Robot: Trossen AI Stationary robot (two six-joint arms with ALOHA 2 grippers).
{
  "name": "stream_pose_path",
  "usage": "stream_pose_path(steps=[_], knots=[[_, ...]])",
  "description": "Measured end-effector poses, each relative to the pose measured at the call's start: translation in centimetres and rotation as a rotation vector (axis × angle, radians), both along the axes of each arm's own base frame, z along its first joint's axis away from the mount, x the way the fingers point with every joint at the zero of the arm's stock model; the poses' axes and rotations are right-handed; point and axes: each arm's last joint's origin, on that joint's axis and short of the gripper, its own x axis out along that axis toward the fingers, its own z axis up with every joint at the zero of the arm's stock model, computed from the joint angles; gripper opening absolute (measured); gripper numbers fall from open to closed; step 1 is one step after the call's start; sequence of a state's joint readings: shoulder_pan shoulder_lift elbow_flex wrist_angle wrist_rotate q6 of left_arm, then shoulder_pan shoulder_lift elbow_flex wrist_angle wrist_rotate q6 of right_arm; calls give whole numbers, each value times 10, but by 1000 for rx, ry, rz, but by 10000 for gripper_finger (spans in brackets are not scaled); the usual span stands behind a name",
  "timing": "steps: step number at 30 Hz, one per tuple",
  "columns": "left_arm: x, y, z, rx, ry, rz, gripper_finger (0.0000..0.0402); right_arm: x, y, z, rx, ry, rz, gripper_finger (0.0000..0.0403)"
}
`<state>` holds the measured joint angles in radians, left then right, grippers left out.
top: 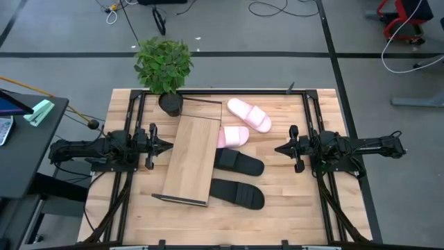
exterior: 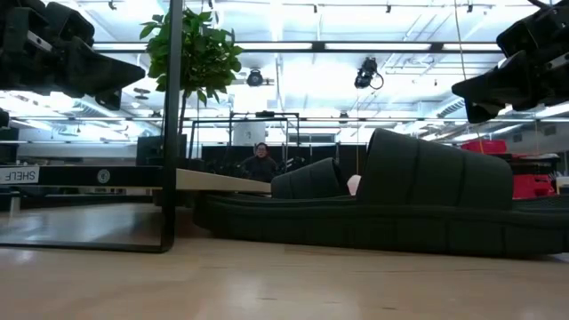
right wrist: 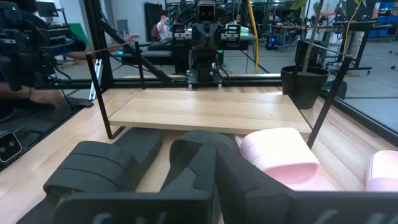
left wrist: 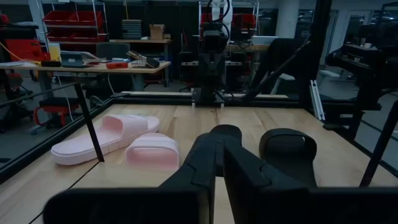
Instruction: Pick and place slides into the shelf
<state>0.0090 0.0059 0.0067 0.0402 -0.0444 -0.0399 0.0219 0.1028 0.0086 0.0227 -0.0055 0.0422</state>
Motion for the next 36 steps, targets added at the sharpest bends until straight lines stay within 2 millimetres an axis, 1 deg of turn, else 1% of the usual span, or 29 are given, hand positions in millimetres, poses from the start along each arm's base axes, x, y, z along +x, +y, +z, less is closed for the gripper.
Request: stream_pose_path(steps=[8, 18, 28, 36], knots=[[0, 0, 0, 0, 1, 0, 23, 0, 0, 0, 0, -1, 0, 16], [0, 0, 0, 0, 0, 0, 36, 0, 0, 0, 0, 0, 0, 16], [0, 0, 0, 0, 0, 0, 23, 0, 0, 0, 0, 0, 0, 16], [0, 0, 0, 0, 1, 0, 36, 0, 0, 0, 0, 0, 0, 16]])
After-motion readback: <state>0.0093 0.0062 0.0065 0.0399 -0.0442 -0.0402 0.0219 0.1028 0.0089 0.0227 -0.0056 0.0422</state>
